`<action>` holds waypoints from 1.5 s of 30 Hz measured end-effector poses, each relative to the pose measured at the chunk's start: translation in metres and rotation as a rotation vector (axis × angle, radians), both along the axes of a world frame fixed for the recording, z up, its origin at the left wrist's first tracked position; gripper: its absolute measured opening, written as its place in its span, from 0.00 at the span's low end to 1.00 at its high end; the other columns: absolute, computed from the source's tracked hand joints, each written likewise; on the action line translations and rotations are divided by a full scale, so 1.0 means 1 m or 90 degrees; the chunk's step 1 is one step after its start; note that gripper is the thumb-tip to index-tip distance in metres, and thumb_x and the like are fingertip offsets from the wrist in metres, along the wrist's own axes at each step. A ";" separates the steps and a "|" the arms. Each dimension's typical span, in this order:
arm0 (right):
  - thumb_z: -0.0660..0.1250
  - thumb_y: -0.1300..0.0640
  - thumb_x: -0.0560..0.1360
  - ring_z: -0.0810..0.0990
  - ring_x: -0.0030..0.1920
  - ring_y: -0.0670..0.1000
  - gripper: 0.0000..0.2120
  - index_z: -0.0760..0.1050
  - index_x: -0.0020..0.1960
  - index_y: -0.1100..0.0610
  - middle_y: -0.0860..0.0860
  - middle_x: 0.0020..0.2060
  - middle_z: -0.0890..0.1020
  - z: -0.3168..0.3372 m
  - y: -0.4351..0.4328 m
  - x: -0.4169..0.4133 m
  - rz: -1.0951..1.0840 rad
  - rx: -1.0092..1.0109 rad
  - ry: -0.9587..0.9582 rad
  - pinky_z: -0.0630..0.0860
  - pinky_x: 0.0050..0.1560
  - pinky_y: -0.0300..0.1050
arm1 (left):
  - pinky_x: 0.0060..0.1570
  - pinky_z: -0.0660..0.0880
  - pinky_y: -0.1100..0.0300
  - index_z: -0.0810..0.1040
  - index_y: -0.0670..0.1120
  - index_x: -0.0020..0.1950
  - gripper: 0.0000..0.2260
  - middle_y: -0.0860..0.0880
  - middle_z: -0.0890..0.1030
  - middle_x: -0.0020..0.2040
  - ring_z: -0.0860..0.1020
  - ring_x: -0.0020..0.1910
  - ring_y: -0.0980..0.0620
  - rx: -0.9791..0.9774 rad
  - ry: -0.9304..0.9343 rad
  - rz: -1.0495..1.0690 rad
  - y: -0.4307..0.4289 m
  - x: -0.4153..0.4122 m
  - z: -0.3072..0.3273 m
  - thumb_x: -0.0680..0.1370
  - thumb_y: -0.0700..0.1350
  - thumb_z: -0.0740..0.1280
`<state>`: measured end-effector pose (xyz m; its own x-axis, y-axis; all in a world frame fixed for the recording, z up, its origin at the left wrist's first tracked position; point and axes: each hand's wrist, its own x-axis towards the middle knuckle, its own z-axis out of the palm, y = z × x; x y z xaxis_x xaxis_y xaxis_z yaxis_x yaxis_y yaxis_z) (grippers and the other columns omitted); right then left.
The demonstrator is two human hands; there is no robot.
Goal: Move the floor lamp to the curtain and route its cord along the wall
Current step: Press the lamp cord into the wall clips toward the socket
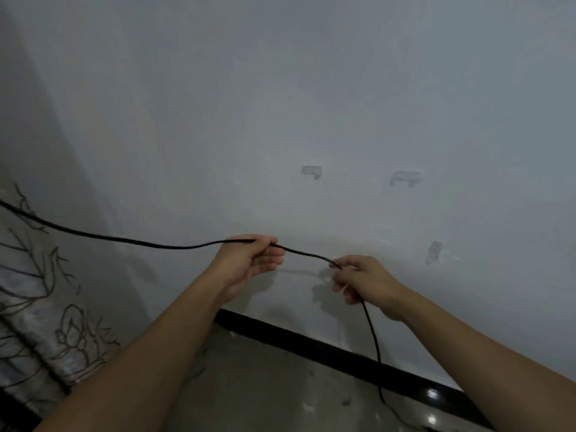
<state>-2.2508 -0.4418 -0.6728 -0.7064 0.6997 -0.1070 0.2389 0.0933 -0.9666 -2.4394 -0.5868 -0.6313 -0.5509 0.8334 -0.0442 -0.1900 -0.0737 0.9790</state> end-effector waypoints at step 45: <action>0.64 0.54 0.80 0.71 0.23 0.50 0.10 0.75 0.44 0.59 0.51 0.24 0.77 0.015 0.013 0.059 -0.230 0.190 0.189 0.67 0.23 0.39 | 0.30 0.79 0.63 0.80 0.41 0.49 0.05 0.44 0.82 0.37 0.80 0.29 0.54 0.120 0.118 0.142 0.078 0.045 0.027 0.75 0.40 0.68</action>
<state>-2.1923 -0.4287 -0.6574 -0.3851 0.8728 0.2999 0.0280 0.3358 -0.9415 -2.3939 -0.5083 -0.6038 -0.7043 0.6760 0.2168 0.0306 -0.2762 0.9606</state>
